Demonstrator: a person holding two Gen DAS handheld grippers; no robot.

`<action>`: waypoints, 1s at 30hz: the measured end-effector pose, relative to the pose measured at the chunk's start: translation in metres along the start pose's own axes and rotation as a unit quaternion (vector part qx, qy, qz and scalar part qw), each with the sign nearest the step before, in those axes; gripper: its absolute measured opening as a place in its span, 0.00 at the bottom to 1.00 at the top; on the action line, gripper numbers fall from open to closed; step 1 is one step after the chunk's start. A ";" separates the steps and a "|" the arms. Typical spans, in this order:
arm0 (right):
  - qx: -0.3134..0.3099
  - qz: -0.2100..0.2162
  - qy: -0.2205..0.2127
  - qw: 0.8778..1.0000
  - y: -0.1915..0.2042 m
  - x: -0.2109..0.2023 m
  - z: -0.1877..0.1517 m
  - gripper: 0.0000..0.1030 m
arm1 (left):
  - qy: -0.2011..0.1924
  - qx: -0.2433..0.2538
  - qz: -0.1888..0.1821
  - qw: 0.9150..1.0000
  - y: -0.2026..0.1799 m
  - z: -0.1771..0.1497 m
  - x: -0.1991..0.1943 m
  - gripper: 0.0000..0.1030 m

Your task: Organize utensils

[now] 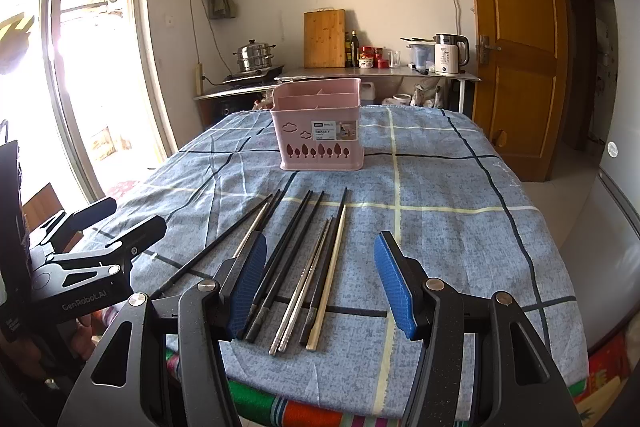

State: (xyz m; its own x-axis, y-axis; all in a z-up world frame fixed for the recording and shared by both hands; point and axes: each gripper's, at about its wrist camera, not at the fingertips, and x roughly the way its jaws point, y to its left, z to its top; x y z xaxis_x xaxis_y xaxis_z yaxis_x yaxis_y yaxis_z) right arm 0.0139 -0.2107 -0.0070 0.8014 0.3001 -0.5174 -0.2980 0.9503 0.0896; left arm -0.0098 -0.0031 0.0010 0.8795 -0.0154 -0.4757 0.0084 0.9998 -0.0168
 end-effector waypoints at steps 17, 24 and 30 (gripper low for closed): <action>-0.002 0.000 -0.001 1.000 0.001 0.001 -0.001 0.55 | -0.001 0.001 0.000 1.000 -0.003 -0.002 0.000 0.91; -0.002 0.001 0.000 1.000 0.000 0.001 -0.002 0.55 | 0.002 0.002 -0.002 1.000 -0.005 -0.002 0.000 0.91; -0.002 0.001 0.001 1.000 0.000 0.001 -0.002 0.55 | 0.003 0.004 -0.003 1.000 -0.005 -0.002 0.000 0.91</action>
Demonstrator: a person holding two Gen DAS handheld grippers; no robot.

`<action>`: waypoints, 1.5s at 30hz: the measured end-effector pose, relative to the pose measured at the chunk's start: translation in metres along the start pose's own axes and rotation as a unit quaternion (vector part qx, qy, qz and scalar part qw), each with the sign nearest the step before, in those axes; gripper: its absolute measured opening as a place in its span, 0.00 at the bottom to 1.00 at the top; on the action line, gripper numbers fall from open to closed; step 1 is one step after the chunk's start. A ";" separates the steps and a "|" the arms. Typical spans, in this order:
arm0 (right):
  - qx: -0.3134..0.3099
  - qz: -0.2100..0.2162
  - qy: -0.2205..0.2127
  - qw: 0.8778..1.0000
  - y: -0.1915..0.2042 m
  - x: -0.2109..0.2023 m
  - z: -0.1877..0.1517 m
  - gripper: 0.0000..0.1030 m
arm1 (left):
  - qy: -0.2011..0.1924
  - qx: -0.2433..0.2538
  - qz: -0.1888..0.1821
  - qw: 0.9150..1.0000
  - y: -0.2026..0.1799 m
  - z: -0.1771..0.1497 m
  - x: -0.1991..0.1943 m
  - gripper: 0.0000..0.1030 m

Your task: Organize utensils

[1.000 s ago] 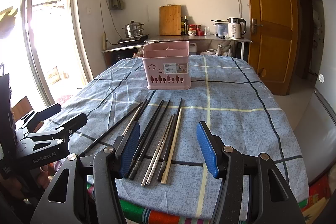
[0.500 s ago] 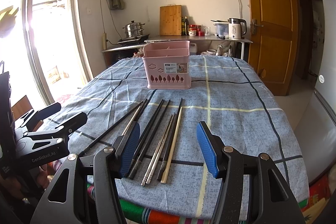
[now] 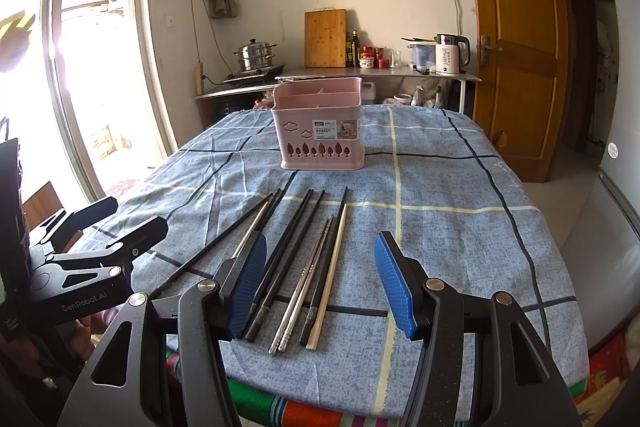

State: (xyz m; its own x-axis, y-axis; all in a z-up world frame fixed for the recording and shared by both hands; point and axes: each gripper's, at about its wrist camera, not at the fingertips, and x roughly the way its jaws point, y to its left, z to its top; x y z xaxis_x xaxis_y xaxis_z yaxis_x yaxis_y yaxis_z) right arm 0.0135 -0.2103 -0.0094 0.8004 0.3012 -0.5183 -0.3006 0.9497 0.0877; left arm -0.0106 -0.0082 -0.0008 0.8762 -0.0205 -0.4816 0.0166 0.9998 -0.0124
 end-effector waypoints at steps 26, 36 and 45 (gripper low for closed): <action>0.003 0.003 0.016 1.000 -0.005 0.022 0.001 0.55 | 0.041 0.032 -0.015 0.999 0.007 0.001 0.037 0.88; 0.004 0.017 0.040 0.999 -0.007 0.061 0.017 0.55 | 0.129 0.056 -0.008 0.990 0.024 0.005 0.111 0.79; -0.002 0.028 0.076 0.997 -0.007 0.109 0.037 0.50 | 0.202 0.049 -0.040 0.977 0.027 0.010 0.163 0.66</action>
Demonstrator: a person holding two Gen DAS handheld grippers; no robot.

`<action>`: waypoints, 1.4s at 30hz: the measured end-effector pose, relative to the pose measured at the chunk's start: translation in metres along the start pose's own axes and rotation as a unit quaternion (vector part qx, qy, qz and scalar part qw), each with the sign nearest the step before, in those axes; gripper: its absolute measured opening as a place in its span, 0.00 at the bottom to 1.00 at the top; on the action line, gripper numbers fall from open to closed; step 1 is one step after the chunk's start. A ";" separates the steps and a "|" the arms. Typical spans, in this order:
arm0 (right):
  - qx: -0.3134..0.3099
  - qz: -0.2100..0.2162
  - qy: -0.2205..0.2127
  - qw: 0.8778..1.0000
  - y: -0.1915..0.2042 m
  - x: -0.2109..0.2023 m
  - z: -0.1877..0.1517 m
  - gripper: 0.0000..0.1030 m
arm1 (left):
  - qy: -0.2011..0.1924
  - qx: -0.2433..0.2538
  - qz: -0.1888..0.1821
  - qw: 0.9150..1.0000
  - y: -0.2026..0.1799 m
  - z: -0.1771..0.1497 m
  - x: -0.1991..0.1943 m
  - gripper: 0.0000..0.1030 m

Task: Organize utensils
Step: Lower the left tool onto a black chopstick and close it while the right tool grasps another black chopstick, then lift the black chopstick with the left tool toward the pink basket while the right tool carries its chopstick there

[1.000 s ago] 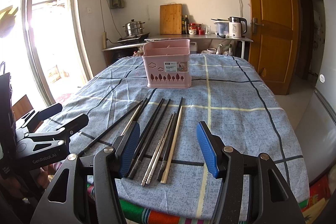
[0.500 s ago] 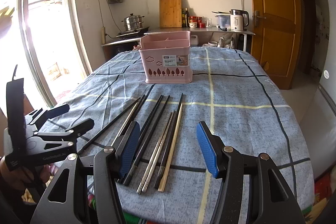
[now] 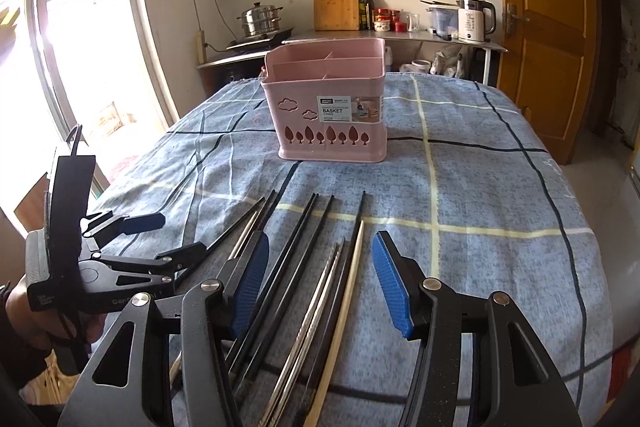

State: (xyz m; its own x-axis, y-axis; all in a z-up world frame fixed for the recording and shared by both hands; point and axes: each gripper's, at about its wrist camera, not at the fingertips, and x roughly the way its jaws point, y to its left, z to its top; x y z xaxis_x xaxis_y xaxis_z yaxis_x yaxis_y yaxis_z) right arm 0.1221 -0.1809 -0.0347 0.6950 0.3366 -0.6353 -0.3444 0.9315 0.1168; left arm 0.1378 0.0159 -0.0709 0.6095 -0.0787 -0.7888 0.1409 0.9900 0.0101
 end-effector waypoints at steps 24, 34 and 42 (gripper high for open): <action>0.027 0.006 0.153 0.988 -0.008 0.120 0.035 0.11 | 0.045 -0.037 -0.003 0.998 0.015 0.038 0.035 0.32; 0.029 -0.011 0.180 0.983 -0.007 0.136 0.040 0.07 | 0.076 -0.003 0.000 0.997 0.012 0.062 0.053 0.33; 0.049 0.004 0.162 0.986 -0.011 0.125 0.048 0.05 | 0.080 -0.013 -0.016 0.997 0.013 0.075 0.051 0.05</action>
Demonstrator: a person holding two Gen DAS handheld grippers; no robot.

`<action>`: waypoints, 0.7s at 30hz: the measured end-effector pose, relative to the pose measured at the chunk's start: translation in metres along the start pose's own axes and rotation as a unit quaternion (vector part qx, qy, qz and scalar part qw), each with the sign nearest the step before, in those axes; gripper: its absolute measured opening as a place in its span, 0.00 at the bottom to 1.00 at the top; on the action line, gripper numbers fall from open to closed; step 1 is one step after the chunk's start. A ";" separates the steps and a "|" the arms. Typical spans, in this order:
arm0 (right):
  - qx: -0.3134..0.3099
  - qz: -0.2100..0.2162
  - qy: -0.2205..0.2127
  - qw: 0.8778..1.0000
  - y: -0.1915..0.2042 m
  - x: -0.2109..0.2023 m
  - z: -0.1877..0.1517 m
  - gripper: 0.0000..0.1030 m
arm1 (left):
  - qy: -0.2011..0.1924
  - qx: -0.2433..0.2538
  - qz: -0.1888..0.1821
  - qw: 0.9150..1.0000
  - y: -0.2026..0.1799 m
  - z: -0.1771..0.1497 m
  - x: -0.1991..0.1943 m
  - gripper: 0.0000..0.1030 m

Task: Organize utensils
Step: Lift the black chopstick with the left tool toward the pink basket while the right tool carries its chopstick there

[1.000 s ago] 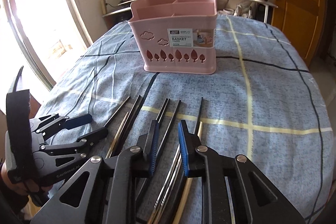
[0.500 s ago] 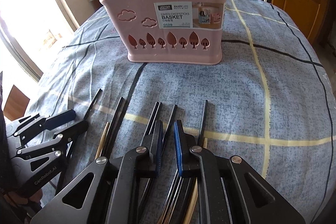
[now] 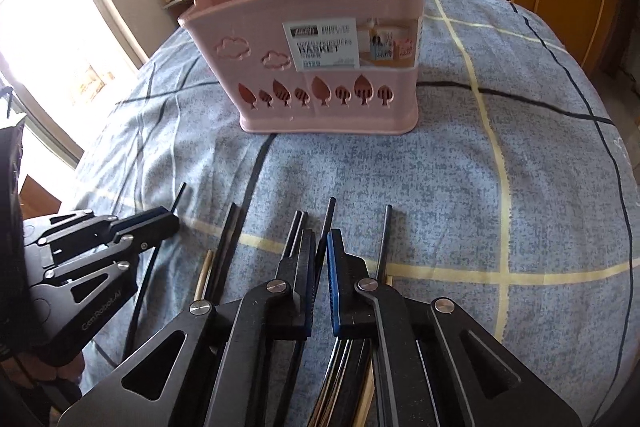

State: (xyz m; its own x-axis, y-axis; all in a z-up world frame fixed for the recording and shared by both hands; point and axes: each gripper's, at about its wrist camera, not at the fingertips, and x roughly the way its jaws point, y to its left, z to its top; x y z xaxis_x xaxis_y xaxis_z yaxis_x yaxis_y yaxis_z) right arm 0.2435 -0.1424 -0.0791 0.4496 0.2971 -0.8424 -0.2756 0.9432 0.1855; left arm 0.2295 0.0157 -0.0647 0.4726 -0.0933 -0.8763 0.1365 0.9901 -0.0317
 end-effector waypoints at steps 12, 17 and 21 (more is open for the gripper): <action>-0.003 0.028 -0.084 0.996 0.000 -0.070 0.029 0.05 | -0.088 -0.002 -0.014 0.996 0.004 0.034 -0.074 0.04; -0.020 0.029 -0.126 0.991 0.007 -0.100 0.043 0.04 | -0.129 -0.003 -0.014 0.991 0.009 0.052 -0.107 0.04; -0.030 0.027 -0.154 0.987 0.011 -0.117 0.049 0.04 | -0.155 -0.004 -0.014 0.988 0.013 0.064 -0.125 0.04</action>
State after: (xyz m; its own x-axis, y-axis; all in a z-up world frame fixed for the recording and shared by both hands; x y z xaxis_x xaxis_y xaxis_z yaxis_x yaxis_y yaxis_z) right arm 0.2297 -0.1595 0.0467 0.6668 0.3872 -0.6367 -0.3520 0.9167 0.1889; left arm 0.2280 0.0334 0.0751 0.7133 -0.1465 -0.6854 0.1470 0.9874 -0.0581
